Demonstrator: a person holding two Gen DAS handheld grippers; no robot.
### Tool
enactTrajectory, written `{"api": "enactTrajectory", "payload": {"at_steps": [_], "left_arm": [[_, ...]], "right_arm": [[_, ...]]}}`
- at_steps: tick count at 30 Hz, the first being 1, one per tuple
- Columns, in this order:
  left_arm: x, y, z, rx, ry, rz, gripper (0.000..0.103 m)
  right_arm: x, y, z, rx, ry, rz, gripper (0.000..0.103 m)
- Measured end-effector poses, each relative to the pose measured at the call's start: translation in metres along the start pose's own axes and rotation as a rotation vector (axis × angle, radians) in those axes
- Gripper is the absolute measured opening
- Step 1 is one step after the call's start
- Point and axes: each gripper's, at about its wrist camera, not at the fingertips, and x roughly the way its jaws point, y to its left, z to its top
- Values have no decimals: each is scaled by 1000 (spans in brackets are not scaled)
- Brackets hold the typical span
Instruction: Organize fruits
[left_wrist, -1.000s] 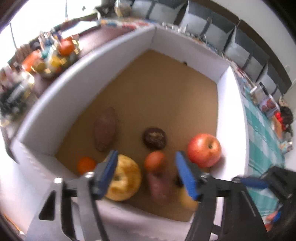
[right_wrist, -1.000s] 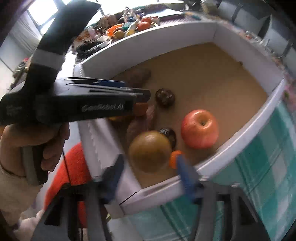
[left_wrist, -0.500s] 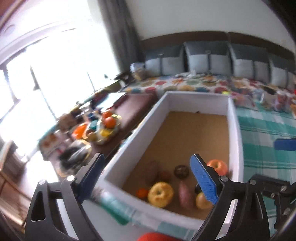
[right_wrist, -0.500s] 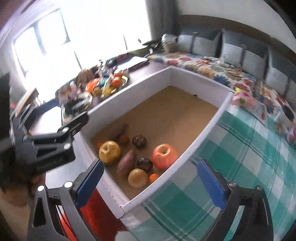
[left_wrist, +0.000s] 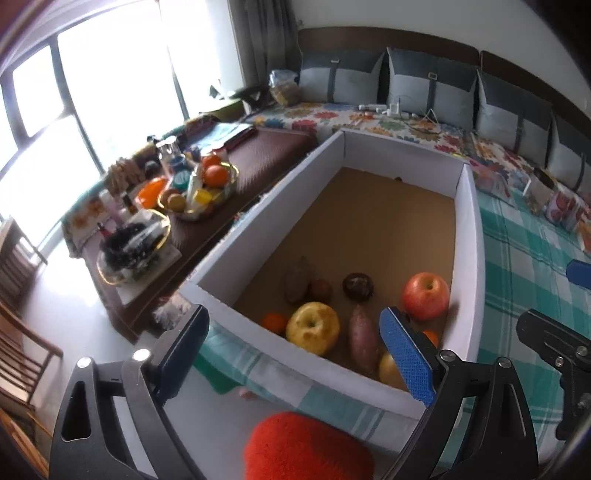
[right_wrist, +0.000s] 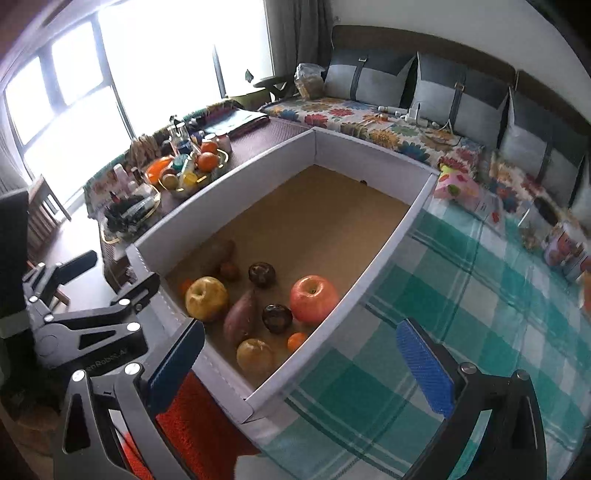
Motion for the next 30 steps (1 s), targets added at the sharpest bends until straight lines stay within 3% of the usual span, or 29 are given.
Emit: {"api": "enactTrajectory", "payload": {"at_steps": [13, 24, 30], "left_arm": [[1, 17, 4, -68, 120, -84, 95], [-10, 15, 3, -32, 102, -53, 95], [-15, 9, 1, -30, 109, -66, 95]], "right_arm": [[-1, 16, 10, -55, 14, -108, 103], [-7, 14, 9, 43, 62, -24, 103], [-20, 10, -1, 67, 33, -86, 103]]}}
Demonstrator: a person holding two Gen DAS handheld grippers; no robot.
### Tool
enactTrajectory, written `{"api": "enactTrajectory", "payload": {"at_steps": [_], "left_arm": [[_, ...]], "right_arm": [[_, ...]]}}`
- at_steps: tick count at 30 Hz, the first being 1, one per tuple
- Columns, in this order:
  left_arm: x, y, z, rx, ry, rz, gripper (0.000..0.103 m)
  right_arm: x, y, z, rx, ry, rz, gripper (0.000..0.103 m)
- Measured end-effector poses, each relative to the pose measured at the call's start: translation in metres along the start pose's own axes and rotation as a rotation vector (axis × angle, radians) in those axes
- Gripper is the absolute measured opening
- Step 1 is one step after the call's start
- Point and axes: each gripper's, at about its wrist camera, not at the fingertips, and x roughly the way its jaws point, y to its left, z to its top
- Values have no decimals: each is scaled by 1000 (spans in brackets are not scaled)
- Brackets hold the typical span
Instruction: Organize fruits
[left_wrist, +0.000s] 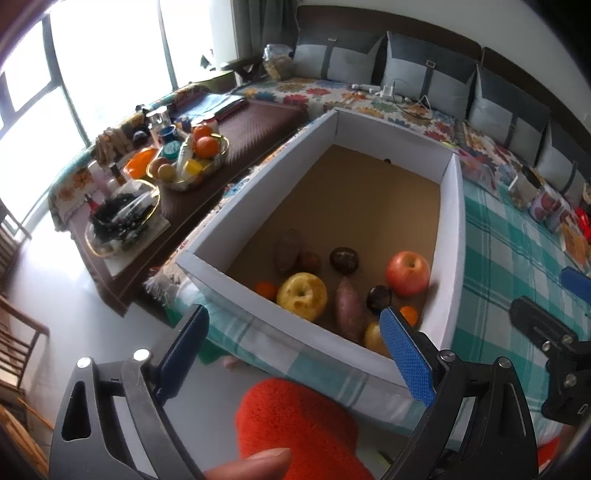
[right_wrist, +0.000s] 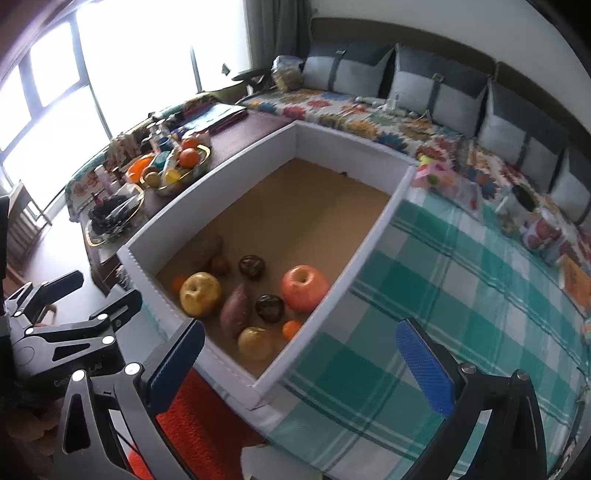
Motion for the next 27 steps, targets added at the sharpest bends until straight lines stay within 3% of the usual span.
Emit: {"api": "enactTrajectory", "payload": {"at_steps": [11, 27], "left_arm": [[-4, -3, -4, 4, -9, 15, 96], [-8, 5, 1, -6, -24, 34, 96]], "right_arm": [[-16, 3, 3, -16, -49, -73, 103], [-16, 10, 2, -13, -20, -36, 103]]}}
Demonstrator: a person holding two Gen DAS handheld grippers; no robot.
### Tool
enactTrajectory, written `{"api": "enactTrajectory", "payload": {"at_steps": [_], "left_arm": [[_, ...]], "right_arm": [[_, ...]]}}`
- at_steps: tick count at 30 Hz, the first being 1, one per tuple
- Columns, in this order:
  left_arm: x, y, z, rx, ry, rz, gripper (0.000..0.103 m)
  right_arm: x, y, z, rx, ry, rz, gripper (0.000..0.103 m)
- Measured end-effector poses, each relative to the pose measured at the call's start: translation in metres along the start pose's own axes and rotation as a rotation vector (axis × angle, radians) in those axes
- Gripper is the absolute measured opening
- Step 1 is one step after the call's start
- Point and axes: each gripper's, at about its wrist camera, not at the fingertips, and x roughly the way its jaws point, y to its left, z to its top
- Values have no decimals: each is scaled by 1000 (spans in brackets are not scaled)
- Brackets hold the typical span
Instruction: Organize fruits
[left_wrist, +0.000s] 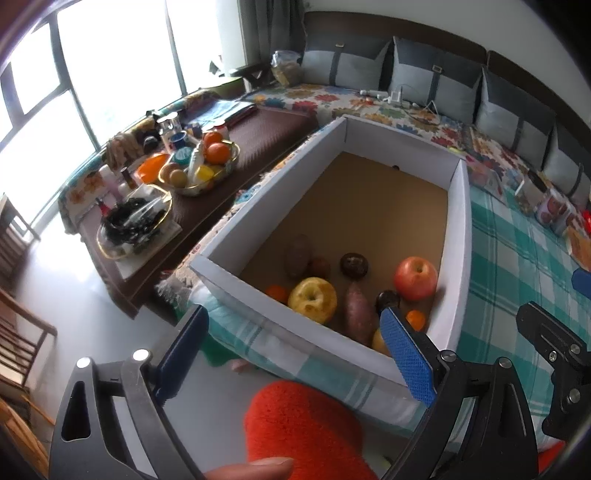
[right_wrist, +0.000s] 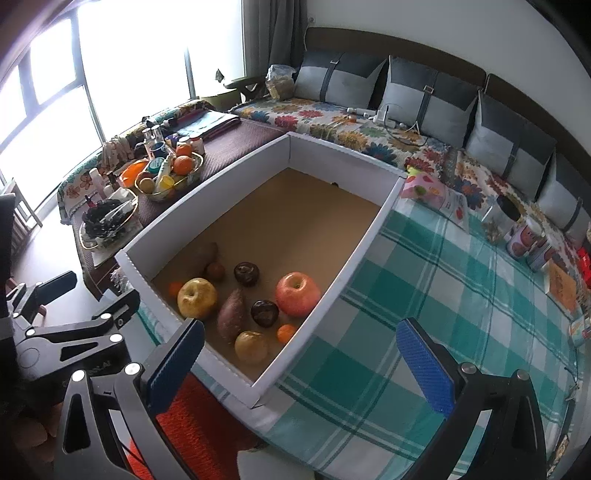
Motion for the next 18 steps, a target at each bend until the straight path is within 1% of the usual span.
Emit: {"api": "enactTrajectory", "payload": {"at_steps": [7, 14, 18], "left_arm": [[0, -2, 2, 12, -6, -5, 96], [3, -1, 8, 8, 18, -16, 95], [3, 0, 12, 13, 18, -15, 95]], "right_arm": [[2, 3, 2, 10, 14, 14, 103], [10, 16, 7, -5, 59, 49, 103], [14, 18, 8, -10, 70, 54, 103]]}}
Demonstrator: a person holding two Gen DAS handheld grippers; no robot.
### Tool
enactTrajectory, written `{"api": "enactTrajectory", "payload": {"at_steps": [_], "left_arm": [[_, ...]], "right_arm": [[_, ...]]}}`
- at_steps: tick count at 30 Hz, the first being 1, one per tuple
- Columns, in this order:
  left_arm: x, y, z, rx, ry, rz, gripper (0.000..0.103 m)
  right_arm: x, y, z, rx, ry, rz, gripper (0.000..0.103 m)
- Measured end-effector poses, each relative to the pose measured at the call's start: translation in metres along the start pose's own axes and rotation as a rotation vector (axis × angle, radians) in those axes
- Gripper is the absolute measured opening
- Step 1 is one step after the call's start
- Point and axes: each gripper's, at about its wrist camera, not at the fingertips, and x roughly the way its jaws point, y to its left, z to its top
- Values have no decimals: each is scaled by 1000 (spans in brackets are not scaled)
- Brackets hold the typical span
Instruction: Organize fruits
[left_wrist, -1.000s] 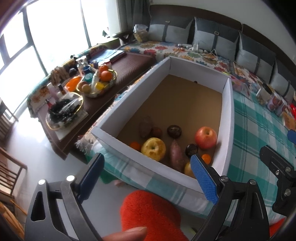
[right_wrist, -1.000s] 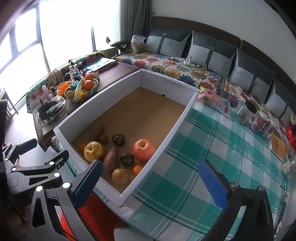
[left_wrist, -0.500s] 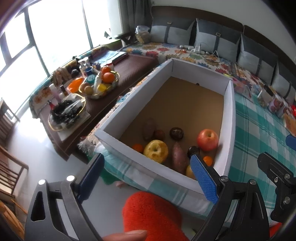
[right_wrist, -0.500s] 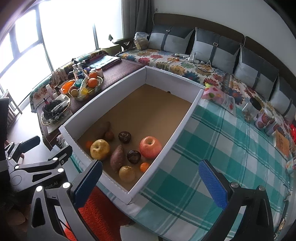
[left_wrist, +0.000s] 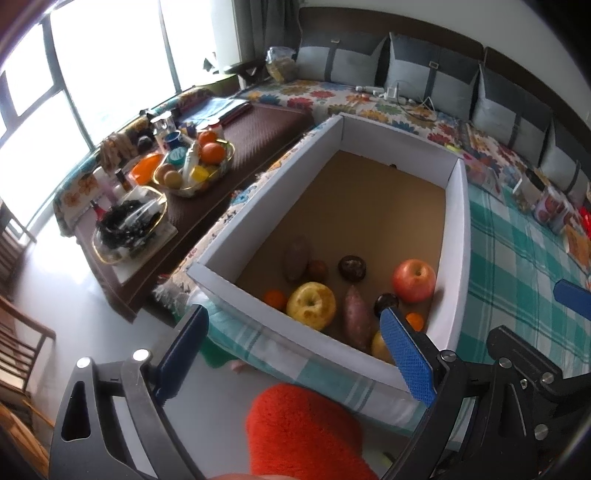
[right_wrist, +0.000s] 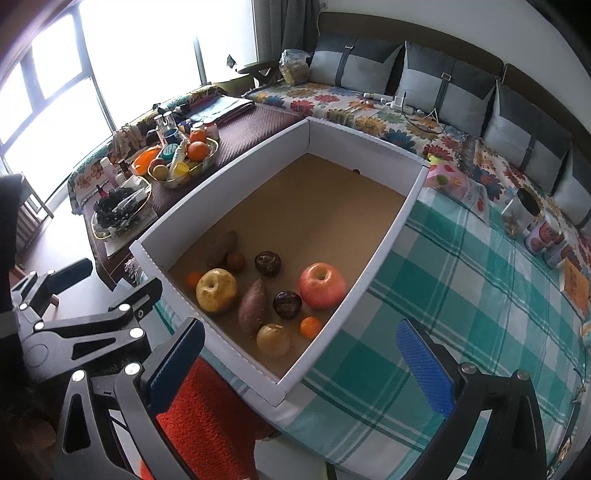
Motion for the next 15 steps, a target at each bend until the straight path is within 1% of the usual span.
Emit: {"api": "enactTrajectory", "payload": {"at_steps": [8, 15], "left_arm": [[10, 0, 1, -4, 17, 1, 95], [16, -1, 1, -10, 28, -39, 96]], "right_arm": [[5, -5, 2, 2, 9, -4, 103], [10, -9, 3, 10, 16, 4, 103]]}}
